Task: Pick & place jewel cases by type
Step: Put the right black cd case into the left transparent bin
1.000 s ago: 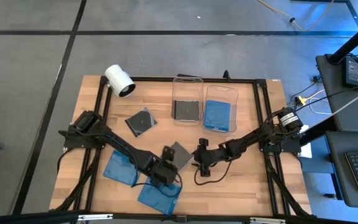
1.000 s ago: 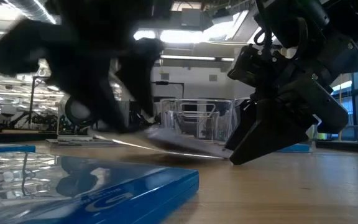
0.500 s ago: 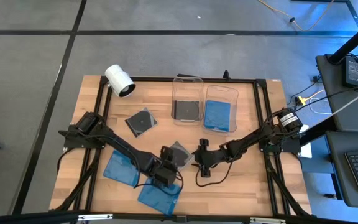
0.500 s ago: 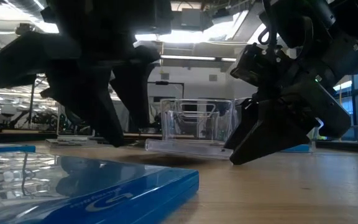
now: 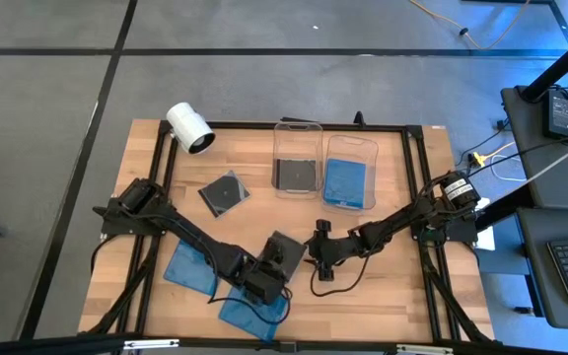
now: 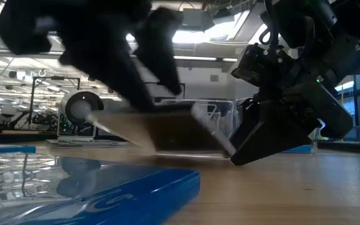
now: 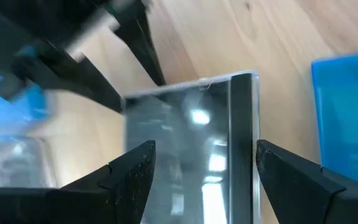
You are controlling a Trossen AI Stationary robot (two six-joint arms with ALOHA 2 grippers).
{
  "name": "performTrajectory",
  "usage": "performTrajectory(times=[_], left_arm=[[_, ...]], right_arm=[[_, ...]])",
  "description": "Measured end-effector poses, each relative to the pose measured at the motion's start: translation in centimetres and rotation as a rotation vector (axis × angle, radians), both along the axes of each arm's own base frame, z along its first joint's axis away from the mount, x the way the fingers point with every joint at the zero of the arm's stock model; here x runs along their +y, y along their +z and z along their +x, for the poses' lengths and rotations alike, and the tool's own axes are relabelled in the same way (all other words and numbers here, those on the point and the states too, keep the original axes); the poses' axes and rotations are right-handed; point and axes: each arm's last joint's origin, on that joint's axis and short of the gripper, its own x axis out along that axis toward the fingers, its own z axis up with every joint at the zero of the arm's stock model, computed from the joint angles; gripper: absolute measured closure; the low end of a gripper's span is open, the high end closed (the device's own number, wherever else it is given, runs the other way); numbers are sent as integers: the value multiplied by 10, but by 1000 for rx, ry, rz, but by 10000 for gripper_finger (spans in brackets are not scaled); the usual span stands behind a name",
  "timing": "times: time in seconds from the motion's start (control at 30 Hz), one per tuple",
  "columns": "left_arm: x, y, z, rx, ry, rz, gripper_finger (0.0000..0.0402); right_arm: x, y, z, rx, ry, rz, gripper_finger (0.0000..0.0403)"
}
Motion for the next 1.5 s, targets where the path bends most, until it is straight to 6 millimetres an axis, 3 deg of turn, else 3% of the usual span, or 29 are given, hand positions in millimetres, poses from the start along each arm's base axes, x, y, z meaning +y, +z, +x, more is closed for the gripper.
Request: performTrajectory(times=[0.17,1.0,1.5], left_arm=[[-5,11,3,-52,-17,69,135],[-7,19,12,-176,-54,179,135],[-6,16,13,-165,-55,191,135]], right_arm=[[0,0,0,-2,-4,5,156],[2,4,6,-74,-30,65,155],[14,9,4,-157,6,-60,156]])
